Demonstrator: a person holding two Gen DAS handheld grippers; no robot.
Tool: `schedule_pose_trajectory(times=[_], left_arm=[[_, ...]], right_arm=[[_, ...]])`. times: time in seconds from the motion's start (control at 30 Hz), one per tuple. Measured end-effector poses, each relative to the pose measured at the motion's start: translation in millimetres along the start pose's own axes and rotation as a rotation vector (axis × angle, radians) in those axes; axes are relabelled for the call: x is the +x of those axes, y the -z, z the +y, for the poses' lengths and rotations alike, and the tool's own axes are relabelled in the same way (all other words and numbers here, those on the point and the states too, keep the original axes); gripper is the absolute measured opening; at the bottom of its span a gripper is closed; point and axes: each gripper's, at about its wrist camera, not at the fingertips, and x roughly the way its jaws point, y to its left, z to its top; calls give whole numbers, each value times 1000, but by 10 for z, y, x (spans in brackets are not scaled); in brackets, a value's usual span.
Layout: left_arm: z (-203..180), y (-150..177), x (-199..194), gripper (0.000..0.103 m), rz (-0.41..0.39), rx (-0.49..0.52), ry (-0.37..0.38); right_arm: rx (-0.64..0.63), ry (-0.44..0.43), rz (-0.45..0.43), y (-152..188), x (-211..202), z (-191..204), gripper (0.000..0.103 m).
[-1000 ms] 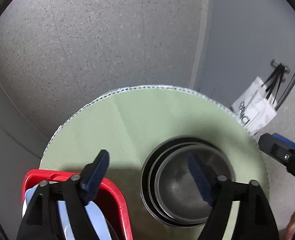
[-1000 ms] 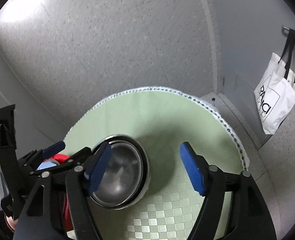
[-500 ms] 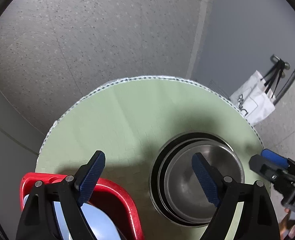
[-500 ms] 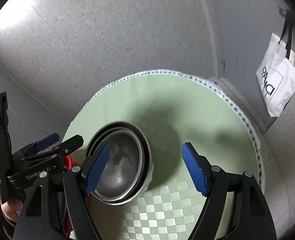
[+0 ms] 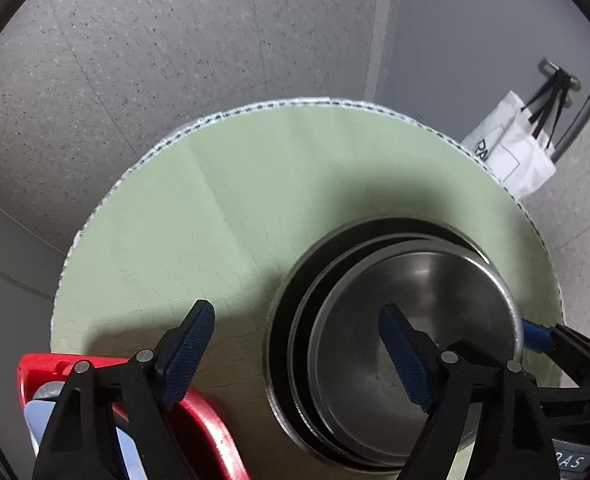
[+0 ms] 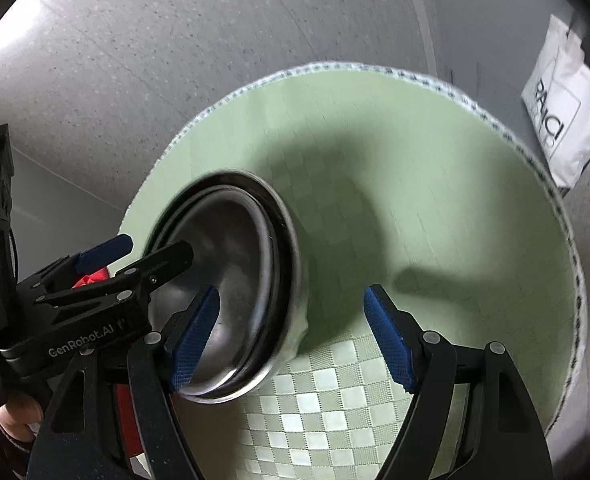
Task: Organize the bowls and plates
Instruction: 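Grasp the stack of steel bowls rim with both grippers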
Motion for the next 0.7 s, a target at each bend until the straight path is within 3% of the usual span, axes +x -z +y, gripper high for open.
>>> schedule_pose_trajectory(times=[0.13, 0.17, 0.23, 0.3, 0.47, 0.7], left_arm=[[-67, -78, 115, 71, 33, 20, -9], [-107, -89, 135, 64, 38, 25, -6], [-133, -116, 194, 54, 62, 29, 33], [-174, -125, 215, 53, 55, 40, 14], [-194, -152, 184, 45, 37, 29, 25], [-131, 40, -202, 43, -48, 16, 86]], right_arm=[[24, -23, 23, 22, 64, -73, 74], [30, -40, 29, 24, 79, -82, 71], [30, -70, 41, 36, 103, -79, 61], [23, -114, 42, 42, 103, -45, 45], [24, -90, 25, 69, 58, -47, 42], [10, -60, -99, 90, -399, -1, 37]])
